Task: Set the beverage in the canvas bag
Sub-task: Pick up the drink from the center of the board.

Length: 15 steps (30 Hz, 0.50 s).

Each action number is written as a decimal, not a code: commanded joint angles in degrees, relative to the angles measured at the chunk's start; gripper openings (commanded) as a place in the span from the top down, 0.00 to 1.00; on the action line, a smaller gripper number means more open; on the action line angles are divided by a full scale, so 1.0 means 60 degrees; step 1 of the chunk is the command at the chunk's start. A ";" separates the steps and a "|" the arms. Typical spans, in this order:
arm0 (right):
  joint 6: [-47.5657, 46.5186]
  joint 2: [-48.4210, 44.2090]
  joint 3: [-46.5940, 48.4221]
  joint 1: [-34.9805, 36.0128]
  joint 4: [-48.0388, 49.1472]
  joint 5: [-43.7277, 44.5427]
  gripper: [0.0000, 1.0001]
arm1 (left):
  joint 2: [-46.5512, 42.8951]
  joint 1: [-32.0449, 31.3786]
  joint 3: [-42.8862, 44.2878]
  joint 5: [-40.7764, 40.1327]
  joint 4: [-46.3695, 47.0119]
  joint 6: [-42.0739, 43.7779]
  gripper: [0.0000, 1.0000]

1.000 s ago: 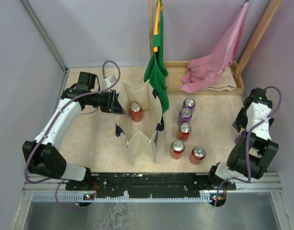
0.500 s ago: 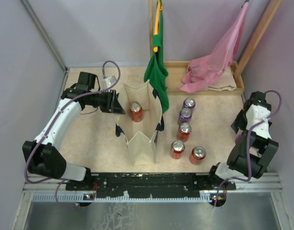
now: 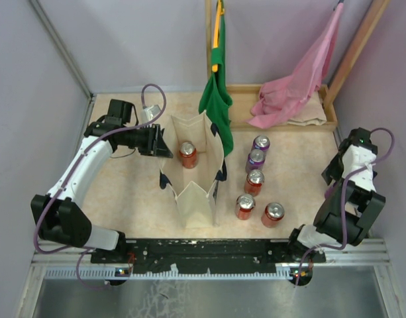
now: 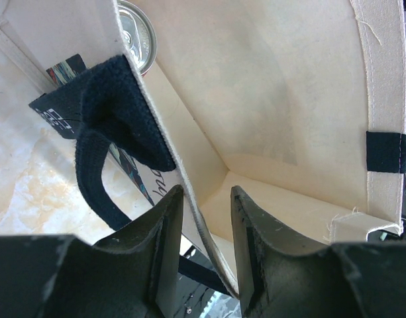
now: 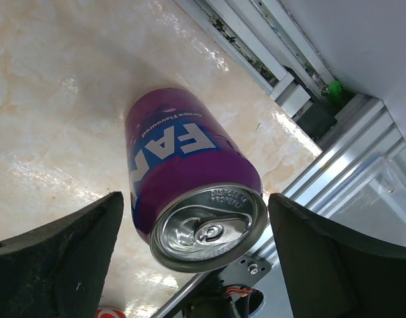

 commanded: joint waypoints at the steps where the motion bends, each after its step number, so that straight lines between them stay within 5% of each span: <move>1: 0.0185 0.0008 -0.0042 -0.0228 0.0192 -0.0069 0.11 | -0.0227 -0.0061 0.0229 0.0106 0.0232 0.0004 0.59; 15: 0.0251 0.0045 -0.0139 -0.0618 0.0305 -0.0787 0.40 | -0.0196 -0.0061 0.0221 0.0116 0.0280 0.0002 0.59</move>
